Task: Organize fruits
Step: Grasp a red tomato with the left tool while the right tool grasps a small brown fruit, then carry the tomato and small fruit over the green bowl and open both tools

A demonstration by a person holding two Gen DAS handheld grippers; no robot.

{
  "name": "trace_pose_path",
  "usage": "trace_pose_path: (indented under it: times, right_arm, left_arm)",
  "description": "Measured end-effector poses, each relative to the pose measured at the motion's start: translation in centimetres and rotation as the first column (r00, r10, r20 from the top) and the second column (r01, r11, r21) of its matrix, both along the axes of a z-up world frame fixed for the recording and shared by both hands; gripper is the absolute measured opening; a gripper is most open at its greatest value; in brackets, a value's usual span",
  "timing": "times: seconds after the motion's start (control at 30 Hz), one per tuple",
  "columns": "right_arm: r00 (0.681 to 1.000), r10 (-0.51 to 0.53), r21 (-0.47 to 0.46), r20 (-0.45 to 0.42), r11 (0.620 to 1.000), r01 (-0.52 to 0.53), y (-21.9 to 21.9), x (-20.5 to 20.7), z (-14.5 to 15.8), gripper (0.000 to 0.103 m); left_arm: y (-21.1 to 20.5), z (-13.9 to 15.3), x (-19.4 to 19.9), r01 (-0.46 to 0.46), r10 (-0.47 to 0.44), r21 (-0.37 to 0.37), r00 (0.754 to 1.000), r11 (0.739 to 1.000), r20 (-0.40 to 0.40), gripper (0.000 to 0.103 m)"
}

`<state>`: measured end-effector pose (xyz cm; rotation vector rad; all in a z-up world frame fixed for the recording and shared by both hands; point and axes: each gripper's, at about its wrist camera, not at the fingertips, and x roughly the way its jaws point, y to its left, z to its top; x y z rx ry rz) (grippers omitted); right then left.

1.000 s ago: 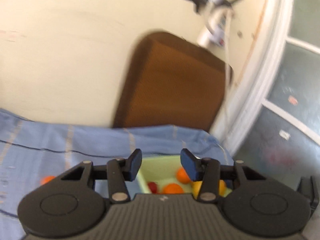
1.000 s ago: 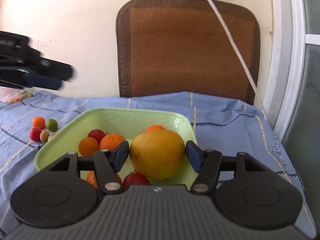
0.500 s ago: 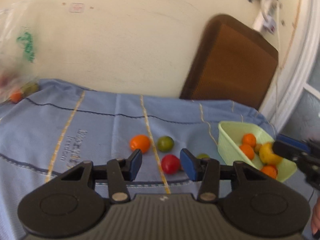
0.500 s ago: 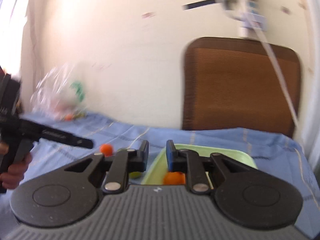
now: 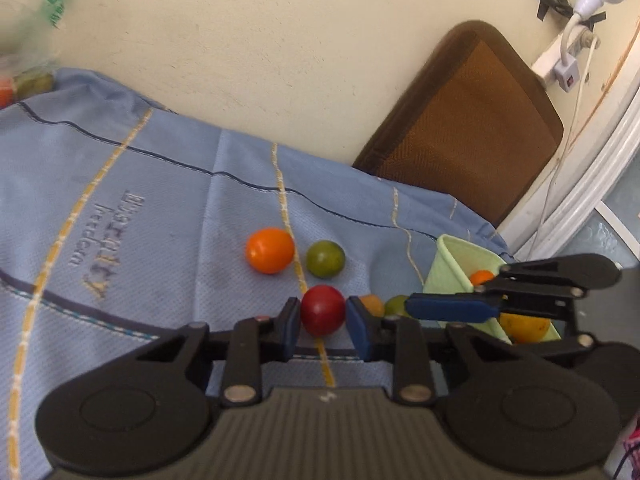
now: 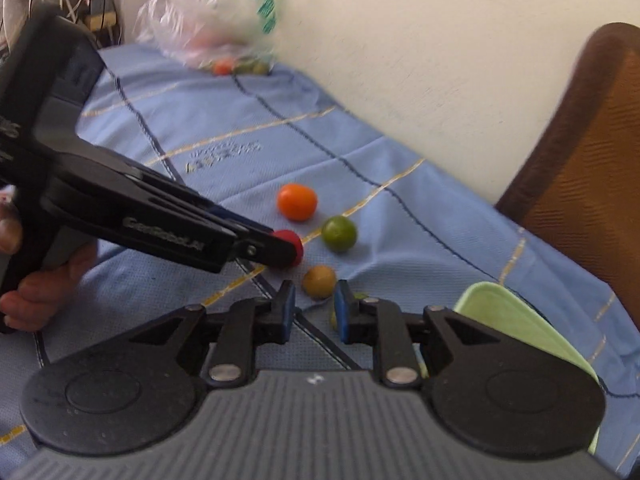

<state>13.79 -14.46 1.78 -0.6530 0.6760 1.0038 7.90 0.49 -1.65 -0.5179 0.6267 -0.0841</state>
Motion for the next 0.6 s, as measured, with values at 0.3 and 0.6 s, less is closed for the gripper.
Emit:
trace_pose_path:
  times: [0.3, 0.6]
  right_arm:
    - [1.0, -0.03, -0.113, -0.003, 0.993, 0.029, 2.9, 1.9, -1.4, 0.032]
    - [0.998, -0.059, 0.061, 0.012, 0.996, 0.058, -1.4, -1.6, 0.1, 0.025]
  left_arm:
    - [-0.3, 0.5, -2.0, -0.005, 0.007, 0.101, 1.0, 0.995, -0.011, 0.027]
    - [-1.4, 0.4, -0.7, -0.017, 0.017, 0.17, 1.0, 0.985, 0.0, 0.027]
